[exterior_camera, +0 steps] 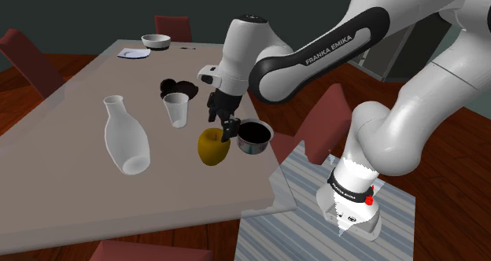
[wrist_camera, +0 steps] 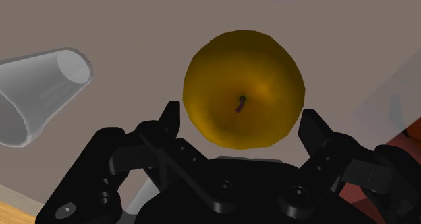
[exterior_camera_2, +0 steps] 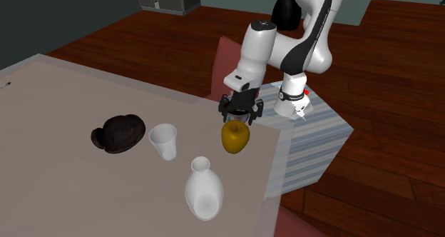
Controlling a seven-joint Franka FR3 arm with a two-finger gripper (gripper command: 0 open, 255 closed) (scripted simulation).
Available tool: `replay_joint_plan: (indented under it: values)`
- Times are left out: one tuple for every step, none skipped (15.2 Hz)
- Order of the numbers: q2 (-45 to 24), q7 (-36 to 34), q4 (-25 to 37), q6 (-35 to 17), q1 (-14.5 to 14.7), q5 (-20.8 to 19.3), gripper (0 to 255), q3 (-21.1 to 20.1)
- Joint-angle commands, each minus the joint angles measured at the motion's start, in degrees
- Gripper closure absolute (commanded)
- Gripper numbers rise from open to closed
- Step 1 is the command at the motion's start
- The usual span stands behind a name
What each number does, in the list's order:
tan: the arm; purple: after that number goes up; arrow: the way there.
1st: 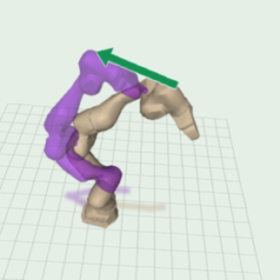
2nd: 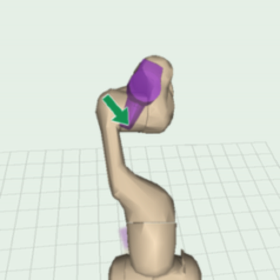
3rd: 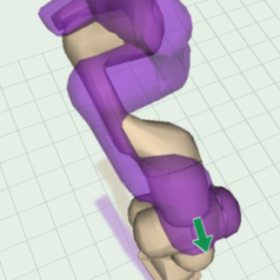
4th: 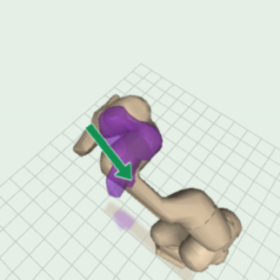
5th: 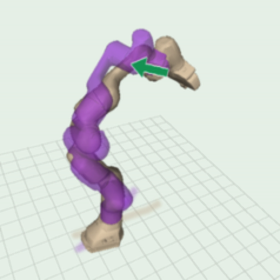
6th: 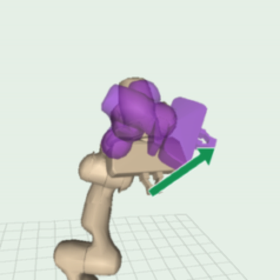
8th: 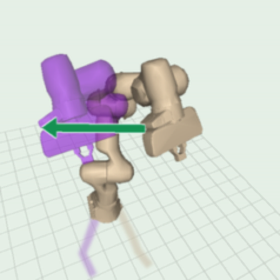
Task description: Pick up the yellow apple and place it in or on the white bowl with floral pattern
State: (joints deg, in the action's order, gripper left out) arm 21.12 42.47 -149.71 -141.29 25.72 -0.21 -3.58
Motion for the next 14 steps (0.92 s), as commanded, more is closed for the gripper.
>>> replay_joint_plan:
  values:
    - [-0.05,0.01,0.0,-0.06,-0.01,0.0,0,0.0]
    - [-0.05,0.01,0.0,-0.06,-0.01,0.0,0,0.0]
    - [-0.03,0.01,0.0,-0.04,0.0,0.0,0,0.01]
    - [-0.04,0.01,0.0,-0.04,0.0,0.0,0,0.01]
    - [-0.04,0.01,0.0,-0.04,0.0,0.0,255,0.01]
    - [-0.04,0.01,0.0,-0.04,0.0,0.0,255,0.01]
    - [-0.04,0.01,0.0,-0.04,0.0,0.0,255,0.01]
    - [-0.04,0.01,0.0,-0.04,0.0,0.0,255,0.01]
    - [-0.04,0.01,0.0,-0.04,0.0,0.0,255,0.01]
    - [-0.04,0.01,0.0,-0.04,0.0,0.0,255,0.01]
    - [-0.04,0.01,0.0,-0.04,0.0,0.0,255,0.01]
    - [-0.04,0.01,0.0,-0.04,0.0,0.0,255,0.01]
    - [-0.04,0.01,0.0,-0.05,0.0,0.0,255,0.0]
    - [-0.05,0.01,0.0,-0.06,0.0,0.0,255,0.0]
